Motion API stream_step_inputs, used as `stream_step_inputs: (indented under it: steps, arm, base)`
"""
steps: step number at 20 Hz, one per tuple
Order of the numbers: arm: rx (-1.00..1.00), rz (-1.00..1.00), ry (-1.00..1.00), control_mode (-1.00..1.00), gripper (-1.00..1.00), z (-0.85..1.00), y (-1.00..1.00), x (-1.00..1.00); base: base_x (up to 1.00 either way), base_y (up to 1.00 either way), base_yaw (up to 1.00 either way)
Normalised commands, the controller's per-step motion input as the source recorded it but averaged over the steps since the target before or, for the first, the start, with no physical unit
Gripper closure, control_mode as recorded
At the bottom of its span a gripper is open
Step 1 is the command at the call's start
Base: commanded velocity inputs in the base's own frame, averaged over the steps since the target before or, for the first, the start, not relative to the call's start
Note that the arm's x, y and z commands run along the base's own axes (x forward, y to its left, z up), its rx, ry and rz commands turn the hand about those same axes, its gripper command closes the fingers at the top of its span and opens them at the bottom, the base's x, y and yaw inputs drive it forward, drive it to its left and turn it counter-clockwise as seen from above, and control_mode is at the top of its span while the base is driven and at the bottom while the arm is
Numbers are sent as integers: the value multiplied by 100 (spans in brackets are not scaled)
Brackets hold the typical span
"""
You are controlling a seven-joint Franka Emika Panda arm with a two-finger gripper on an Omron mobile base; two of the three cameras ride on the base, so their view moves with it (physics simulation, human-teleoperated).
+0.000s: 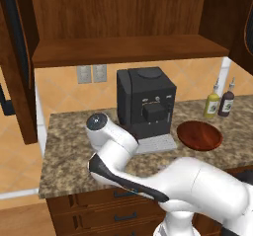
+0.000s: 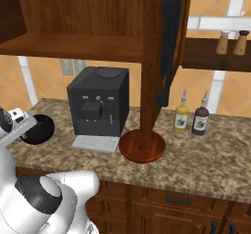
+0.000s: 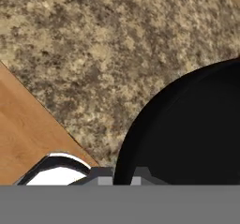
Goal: Pick up the bowls on the counter and stack them on top of one another in the open cabinet. Place the smaller bowl on top of the larger bowl.
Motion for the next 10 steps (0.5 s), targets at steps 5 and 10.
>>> stream_step_inputs:
  steps: [5, 10]
  arm:
    - [0, -6, 12, -100, 100, 7, -68, -68]
    - [0, -7, 14, -100, 100, 22, -89, -27]
  base:
    - [0, 0, 0]
    - [0, 0, 0]
